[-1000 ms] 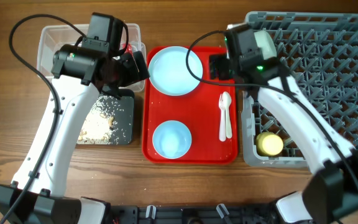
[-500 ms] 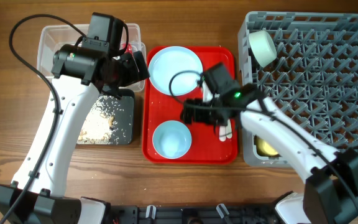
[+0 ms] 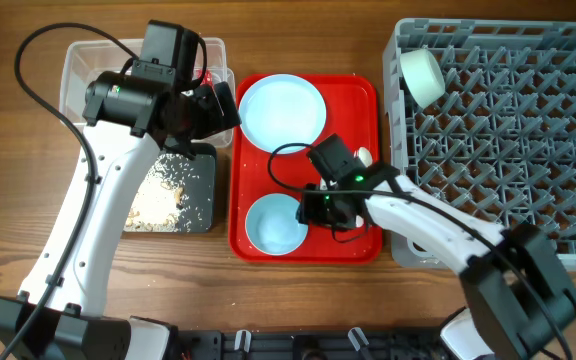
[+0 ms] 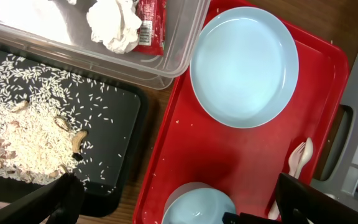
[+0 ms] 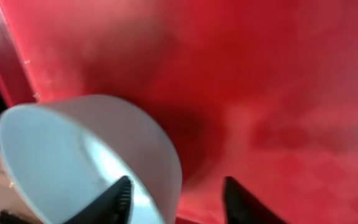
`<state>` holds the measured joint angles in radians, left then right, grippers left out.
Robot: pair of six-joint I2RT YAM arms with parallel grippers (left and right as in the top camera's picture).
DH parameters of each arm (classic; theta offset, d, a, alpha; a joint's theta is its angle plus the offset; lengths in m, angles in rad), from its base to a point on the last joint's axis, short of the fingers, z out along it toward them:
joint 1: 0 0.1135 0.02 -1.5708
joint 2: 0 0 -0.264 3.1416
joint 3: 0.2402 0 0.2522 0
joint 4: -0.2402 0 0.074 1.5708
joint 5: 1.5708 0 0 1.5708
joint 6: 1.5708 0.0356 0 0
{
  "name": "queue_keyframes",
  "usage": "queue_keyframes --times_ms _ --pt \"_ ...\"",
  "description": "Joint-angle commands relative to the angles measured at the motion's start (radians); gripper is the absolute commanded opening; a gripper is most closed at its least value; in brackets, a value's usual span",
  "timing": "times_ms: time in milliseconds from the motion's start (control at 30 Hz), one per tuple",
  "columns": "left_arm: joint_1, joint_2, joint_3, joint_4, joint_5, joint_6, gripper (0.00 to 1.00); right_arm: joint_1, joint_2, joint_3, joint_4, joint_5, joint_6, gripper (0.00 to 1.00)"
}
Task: Sort waste into correct bins and load items into the dishwasher rack
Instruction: 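Move right gripper to the light-blue small bowl and grasp its rim, then carry light-blue bowl with right gripper and set it in the rack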
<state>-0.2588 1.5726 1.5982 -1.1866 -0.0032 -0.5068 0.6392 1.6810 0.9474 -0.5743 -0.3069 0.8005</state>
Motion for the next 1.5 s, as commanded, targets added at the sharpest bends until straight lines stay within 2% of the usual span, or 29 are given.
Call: queue_keyframes --times_ms 0,33,100,333,400,600,767,900,1000,1100,1367,1467 --pt "0.004 -0.007 0.01 0.0 -0.017 0.004 1.0 0.005 0.03 -0.006 0.009 -0.024 0.011 0.29" --pt "0.004 -0.007 0.01 0.0 -0.017 0.005 1.0 0.005 0.03 -0.006 0.009 -0.023 0.011 0.23" --pt "0.004 -0.007 0.01 0.0 -0.017 0.004 1.0 0.005 0.03 -0.006 0.013 -0.023 0.012 0.04" --pt "0.004 -0.007 0.01 0.0 -0.017 0.005 1.0 -0.018 0.006 0.024 -0.031 -0.018 -0.016 0.04" --pt "0.004 -0.007 0.01 0.0 -0.017 0.005 1.0 -0.051 -0.06 0.083 -0.154 0.065 -0.044 0.04" --pt "0.004 -0.007 0.01 0.0 -0.017 0.005 1.0 -0.157 -0.283 0.258 -0.432 0.429 -0.064 0.04" --pt "0.004 -0.007 0.01 0.0 -0.017 0.005 1.0 -0.182 -0.479 0.307 -0.509 0.86 -0.033 0.04" --pt "0.004 -0.007 0.01 0.0 -0.017 0.004 1.0 -0.182 -0.533 0.307 -0.606 1.141 0.017 0.04" --pt "0.004 -0.007 0.01 0.0 -0.017 0.004 1.0 -0.183 -0.493 0.307 -0.69 1.3 0.044 0.04" --pt "0.004 -0.007 0.01 0.0 -0.017 0.005 1.0 -0.183 -0.419 0.307 -0.706 1.388 0.014 0.04" --pt "0.004 -0.008 0.01 0.0 -0.017 0.004 1.0 -0.183 -0.126 0.307 -0.695 1.655 -0.277 0.04" --pt "0.004 -0.007 0.01 0.0 -0.017 0.004 1.0 -0.183 -0.047 0.307 -0.646 1.699 -0.304 0.04"
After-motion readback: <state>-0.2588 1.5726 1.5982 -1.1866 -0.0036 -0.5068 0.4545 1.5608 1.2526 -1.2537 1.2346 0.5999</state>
